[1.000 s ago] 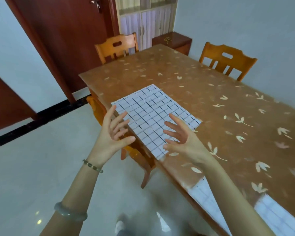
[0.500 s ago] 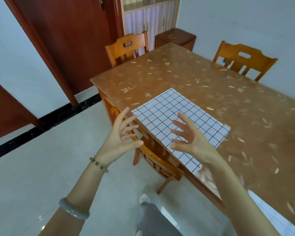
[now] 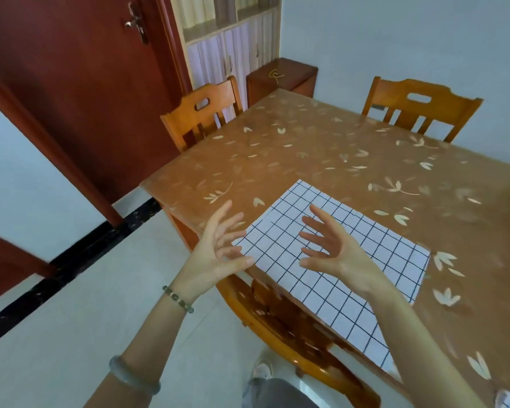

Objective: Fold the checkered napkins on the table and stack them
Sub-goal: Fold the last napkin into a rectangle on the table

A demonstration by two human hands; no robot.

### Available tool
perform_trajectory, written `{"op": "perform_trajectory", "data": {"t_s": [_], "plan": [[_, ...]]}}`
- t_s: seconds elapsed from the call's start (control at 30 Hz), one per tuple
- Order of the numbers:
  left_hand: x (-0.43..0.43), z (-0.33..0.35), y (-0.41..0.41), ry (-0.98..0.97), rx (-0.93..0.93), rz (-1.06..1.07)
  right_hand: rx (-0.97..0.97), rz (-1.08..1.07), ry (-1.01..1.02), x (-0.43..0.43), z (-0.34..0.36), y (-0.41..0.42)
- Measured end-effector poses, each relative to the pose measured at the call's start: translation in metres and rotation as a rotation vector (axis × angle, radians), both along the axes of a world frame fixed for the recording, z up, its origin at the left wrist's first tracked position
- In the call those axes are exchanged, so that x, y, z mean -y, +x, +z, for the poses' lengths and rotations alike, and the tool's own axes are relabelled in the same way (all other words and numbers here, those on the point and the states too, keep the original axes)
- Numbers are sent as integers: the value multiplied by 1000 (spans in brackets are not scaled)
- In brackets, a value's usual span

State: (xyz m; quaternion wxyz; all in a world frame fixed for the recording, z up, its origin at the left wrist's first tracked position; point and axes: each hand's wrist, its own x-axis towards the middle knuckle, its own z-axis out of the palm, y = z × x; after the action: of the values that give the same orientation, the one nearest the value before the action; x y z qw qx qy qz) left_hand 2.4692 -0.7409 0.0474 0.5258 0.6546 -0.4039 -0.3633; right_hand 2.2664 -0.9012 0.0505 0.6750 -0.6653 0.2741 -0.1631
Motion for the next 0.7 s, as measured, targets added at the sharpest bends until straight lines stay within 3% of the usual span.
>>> {"op": "perform_trajectory", "data": {"t_s": [0.7], "plan": [[143,-41,58,174,-54,-388,-202,-428,4,43,-19,-11]]}}
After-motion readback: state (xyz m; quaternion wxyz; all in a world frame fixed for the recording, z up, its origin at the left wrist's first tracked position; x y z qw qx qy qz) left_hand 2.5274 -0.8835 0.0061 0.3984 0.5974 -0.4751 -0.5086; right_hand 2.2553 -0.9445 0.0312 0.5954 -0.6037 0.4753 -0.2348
